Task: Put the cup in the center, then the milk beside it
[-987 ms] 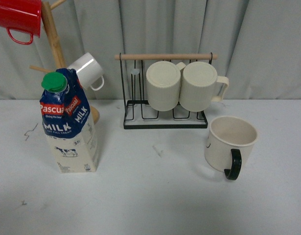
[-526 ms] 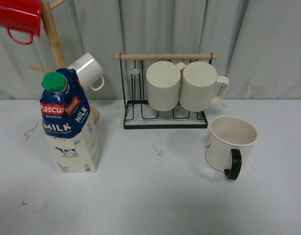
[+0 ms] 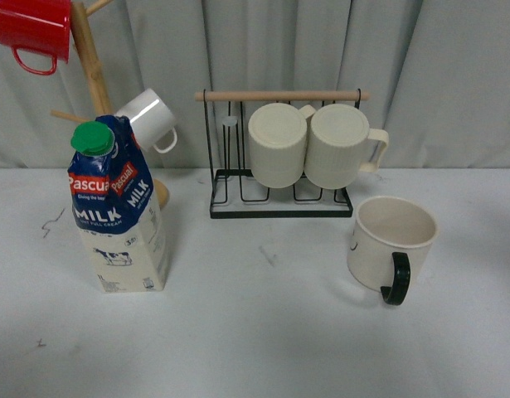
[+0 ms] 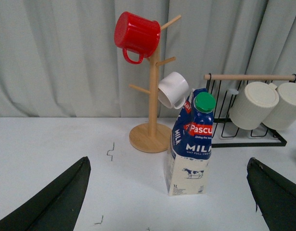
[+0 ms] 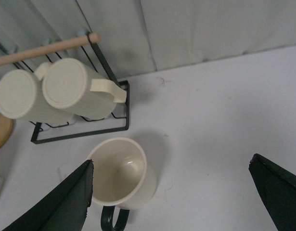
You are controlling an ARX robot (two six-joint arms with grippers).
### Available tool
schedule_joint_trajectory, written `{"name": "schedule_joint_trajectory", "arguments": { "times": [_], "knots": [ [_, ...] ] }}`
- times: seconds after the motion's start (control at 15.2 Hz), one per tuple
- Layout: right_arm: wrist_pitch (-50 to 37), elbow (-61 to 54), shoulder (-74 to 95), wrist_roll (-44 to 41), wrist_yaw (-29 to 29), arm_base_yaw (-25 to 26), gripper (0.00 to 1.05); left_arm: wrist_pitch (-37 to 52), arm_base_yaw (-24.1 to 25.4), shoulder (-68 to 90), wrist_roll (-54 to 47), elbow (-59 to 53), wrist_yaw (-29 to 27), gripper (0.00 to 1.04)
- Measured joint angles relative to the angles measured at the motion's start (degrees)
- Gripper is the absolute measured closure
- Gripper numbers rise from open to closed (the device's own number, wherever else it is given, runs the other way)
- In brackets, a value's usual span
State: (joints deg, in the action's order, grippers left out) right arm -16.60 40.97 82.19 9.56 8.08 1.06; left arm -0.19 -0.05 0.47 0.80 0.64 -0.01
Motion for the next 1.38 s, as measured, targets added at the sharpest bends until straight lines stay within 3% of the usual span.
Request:
{"name": "schedule_joint_trajectory", "arguments": {
  "times": [0.2,0.46,1.38],
  "knots": [
    [11.3,13.6,13.9,4.3,-5.7,-5.3,0.06,0.0,0.0,0.0,0.0,0.0,0.0,0.07],
    [19.2,20.2,21.4,5.4,-7.2,-8.3,0.06,0.0,0.0,0.0,0.0,0.0,0.0,0.07],
    [18.0,28.4,35.5,5.9,-9.7,-9.2,0.06,0.0,0.0,0.0,0.0,0.0,0.0,0.07]
  ]
}}
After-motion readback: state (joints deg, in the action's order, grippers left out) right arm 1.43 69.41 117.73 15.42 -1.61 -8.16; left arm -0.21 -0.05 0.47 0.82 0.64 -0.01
